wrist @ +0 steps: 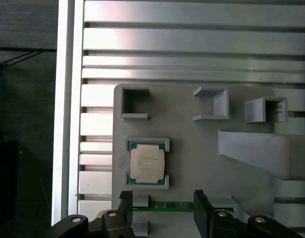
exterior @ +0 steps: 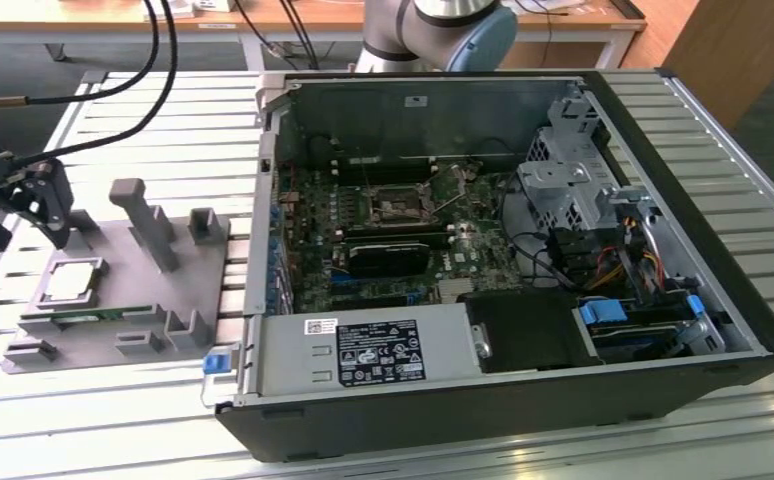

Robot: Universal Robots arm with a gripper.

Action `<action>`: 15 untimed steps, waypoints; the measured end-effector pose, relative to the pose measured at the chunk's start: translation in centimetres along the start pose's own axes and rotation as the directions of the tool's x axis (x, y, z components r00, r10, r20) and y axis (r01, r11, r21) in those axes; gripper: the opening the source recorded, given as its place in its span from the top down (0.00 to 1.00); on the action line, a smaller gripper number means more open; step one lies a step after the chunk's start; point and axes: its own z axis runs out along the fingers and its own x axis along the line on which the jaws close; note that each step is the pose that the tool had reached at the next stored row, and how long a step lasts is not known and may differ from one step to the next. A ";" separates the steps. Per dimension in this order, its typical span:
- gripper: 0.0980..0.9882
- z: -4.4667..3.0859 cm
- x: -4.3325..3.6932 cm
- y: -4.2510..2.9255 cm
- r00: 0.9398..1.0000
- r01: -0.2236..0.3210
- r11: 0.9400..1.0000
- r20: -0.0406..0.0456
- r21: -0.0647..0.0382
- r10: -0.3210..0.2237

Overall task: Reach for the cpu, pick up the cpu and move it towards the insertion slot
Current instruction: 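Pick up the cpu and move it towards the insertion slot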

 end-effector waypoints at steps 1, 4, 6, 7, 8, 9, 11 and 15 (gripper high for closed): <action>0.43 0.10 0.00 0.00 1.000 0.000 1.000 0.000 0.000 0.000; 0.43 0.44 0.01 -0.02 1.000 0.000 1.000 0.000 0.000 0.000; 0.43 0.69 0.01 -0.03 1.000 0.000 1.000 0.000 0.000 0.000; 0.43 0.81 0.01 -0.03 1.000 0.000 1.000 0.000 0.000 0.000; 0.43 0.90 0.01 -0.04 1.000 0.000 1.000 0.000 0.001 0.000; 0.43 1.03 0.01 -0.05 1.000 0.000 1.000 0.000 0.001 0.000; 0.43 1.35 0.01 -0.07 1.000 0.000 1.000 0.000 0.001 0.000; 0.43 2.07 0.09 -0.11 1.000 0.000 1.000 0.000 0.001 0.000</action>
